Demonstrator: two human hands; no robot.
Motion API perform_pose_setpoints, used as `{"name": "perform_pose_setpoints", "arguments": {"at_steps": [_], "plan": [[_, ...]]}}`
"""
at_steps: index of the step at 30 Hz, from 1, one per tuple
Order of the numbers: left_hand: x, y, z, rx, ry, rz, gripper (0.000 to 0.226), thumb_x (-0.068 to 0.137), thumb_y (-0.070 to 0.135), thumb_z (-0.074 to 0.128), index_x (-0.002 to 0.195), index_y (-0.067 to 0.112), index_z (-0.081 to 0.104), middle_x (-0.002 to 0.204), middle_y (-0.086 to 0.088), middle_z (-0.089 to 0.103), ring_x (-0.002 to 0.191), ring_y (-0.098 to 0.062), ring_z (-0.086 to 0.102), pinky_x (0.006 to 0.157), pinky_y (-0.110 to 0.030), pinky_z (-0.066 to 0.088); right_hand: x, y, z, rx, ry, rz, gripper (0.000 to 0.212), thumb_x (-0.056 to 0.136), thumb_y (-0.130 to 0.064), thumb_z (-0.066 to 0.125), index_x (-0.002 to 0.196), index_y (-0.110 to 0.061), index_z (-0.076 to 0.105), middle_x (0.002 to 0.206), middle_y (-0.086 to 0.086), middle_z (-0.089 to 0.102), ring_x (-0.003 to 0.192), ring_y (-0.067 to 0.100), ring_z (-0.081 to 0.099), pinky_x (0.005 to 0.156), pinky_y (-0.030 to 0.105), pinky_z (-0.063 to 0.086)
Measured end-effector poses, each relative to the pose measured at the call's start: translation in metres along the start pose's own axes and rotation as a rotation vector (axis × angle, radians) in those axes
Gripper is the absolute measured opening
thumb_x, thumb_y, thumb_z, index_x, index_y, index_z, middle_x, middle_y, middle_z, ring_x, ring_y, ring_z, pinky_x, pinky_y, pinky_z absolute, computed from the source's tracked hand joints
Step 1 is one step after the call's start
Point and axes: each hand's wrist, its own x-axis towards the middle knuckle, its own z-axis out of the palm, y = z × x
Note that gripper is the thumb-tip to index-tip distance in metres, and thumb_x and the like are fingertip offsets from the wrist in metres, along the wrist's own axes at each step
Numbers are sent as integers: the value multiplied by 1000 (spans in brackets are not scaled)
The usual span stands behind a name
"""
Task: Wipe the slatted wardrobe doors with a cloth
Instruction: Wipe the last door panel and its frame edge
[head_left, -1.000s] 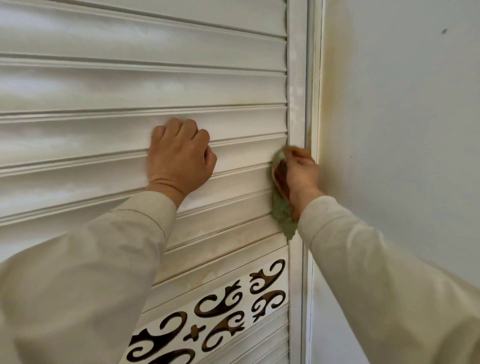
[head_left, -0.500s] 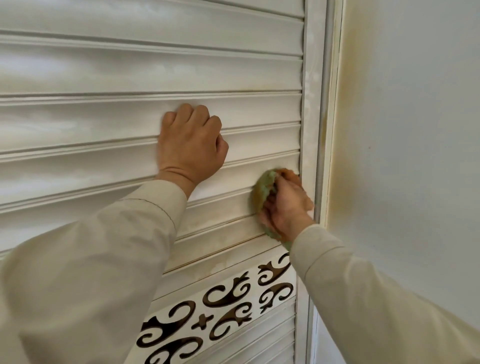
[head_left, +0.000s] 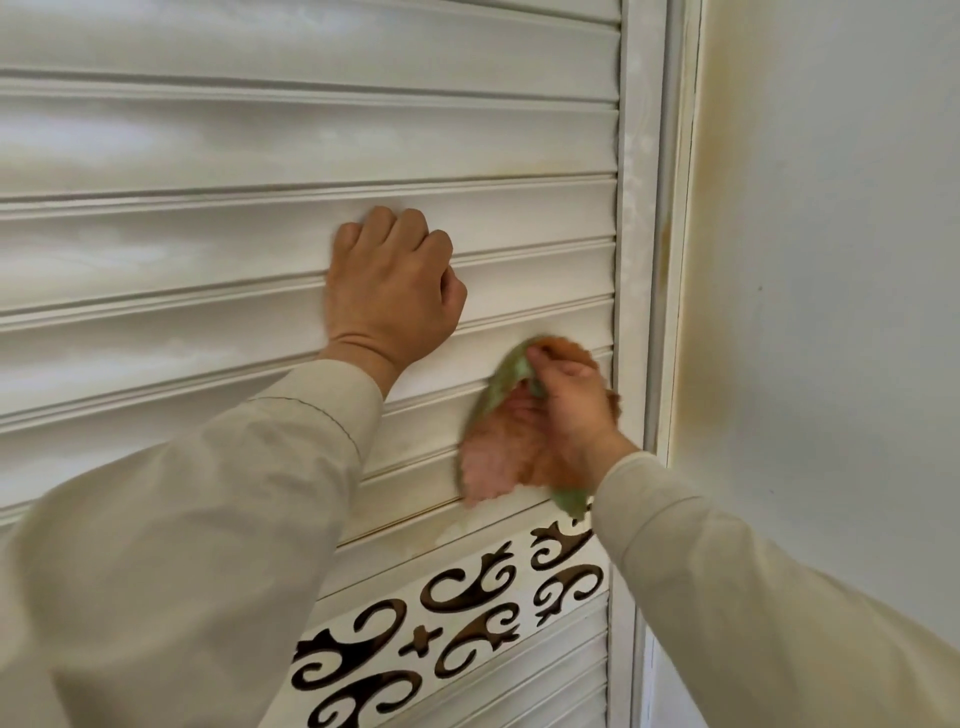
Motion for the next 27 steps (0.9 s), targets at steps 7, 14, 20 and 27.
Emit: {"name": "perform_pose_setpoints", "arguments": {"at_steps": [7, 14, 20, 27], "plan": [[3, 0, -4, -79, -68, -7, 17, 78, 27, 56, 66, 16, 54, 72, -1, 53, 73, -28, 50, 70, -36, 27, 3, 13, 1, 86, 51, 2, 18, 89, -21, 73, 87, -3, 73, 89, 19, 74, 84, 35, 71, 85, 53, 57], [9, -4, -34, -269, -326, 13, 19, 80, 37, 49, 68, 24, 54, 74, 9, 50, 82, -22, 50, 76, -33, 25, -41, 34, 63, -56, -135, 8, 22, 86, -22, 77, 80, -1, 74, 80, 21, 74, 77, 36, 72, 76, 45, 61], [-11, -47, -71, -374, -391, -117, 20, 86, 25, 60, 71, 24, 46, 75, 9, 46, 79, -14, 37, 77, -29, 25, -52, 31, 71, -138, -59, -40, 21, 87, -24, 75, 75, -7, 71, 75, 13, 75, 70, 29, 72, 73, 38, 61], [-41, -109, -123, -277, -412, -208, 20, 86, 22, 60, 70, 19, 49, 72, 5, 47, 74, -19, 42, 71, -35, 39, -75, 34, 93, -123, -60, -25, 20, 89, -24, 73, 84, -5, 71, 73, 8, 73, 63, 20, 71, 60, 27, 57]]}}
